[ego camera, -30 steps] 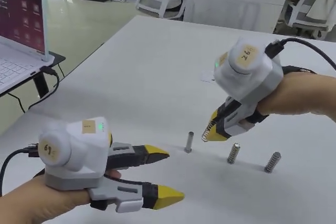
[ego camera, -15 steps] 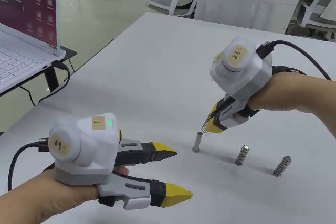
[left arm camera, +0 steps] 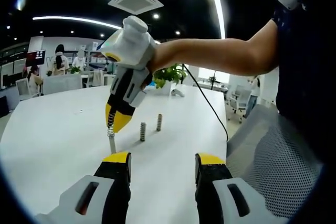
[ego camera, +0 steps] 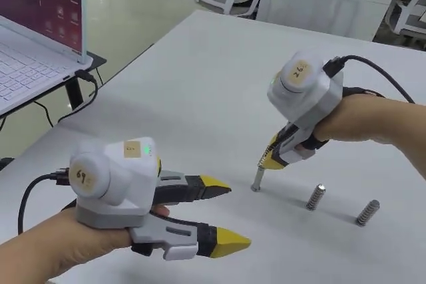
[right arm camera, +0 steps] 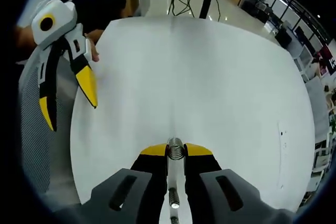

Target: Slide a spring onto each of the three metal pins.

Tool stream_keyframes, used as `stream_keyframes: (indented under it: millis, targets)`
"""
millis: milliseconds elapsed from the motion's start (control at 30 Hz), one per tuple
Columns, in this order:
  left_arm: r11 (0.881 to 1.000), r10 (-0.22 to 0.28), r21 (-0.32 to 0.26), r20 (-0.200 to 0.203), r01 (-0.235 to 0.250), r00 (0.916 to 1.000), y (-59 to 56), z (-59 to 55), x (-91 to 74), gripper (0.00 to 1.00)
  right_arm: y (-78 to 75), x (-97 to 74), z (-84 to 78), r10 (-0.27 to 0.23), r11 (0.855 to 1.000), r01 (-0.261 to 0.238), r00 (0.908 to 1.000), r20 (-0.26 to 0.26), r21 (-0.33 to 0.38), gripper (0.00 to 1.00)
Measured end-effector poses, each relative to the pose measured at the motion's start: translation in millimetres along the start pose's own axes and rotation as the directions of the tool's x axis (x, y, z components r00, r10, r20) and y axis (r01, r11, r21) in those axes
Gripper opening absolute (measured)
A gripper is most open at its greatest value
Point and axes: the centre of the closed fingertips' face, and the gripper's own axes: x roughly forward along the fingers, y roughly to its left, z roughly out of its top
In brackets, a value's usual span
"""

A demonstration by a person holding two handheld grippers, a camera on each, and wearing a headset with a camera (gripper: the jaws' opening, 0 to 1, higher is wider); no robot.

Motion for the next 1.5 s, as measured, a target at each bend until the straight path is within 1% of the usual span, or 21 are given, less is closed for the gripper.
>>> stream_keyframes:
  millis: [167,433,667,833,933,1167,1400,1500]
  targets:
    - [1.000,0.003,-0.002,0.003,-0.003,1.0000,1.2,-0.1,-0.3,0.43,1.8,6.2,-4.3,0.013,1.000,-0.013,0.9997,-0.022,0.004,0.09]
    - [1.000,0.005,-0.003,0.008,-0.005,0.9999,1.6,1.3,-0.1,0.43,2.6,18.4,-6.6,0.032,0.999,-0.031,0.9986,-0.041,0.014,0.09]
    - [1.000,0.008,-0.004,0.008,-0.008,0.9999,1.2,1.6,0.2,0.43,2.3,27.9,-11.1,0.036,0.999,-0.035,0.9975,-0.061,0.023,0.09]
    - [1.000,0.010,-0.004,0.010,-0.010,0.9999,1.1,2.6,0.5,0.43,3.8,35.1,-13.9,0.035,0.999,-0.033,0.9968,-0.071,0.031,0.09]
    - [1.000,0.011,-0.003,0.011,-0.011,0.9999,0.9,3.3,0.6,0.43,6.2,39.8,-16.3,0.044,0.998,-0.041,0.9959,-0.079,0.037,0.09]
    - [1.000,0.011,-0.004,0.010,-0.011,0.9999,0.6,3.5,0.5,0.43,12.0,46.9,-17.7,0.055,0.998,-0.052,0.9952,-0.081,0.041,0.09]
    - [1.000,0.011,-0.004,0.009,-0.010,0.9999,0.4,3.0,0.2,0.43,18.1,52.7,-18.7,0.055,0.998,-0.052,0.9950,-0.083,0.041,0.09]
    - [1.000,0.011,-0.005,0.009,-0.011,0.9999,0.4,3.0,0.1,0.43,18.9,52.5,-17.4,0.054,0.998,-0.051,0.9956,-0.077,0.045,0.09]
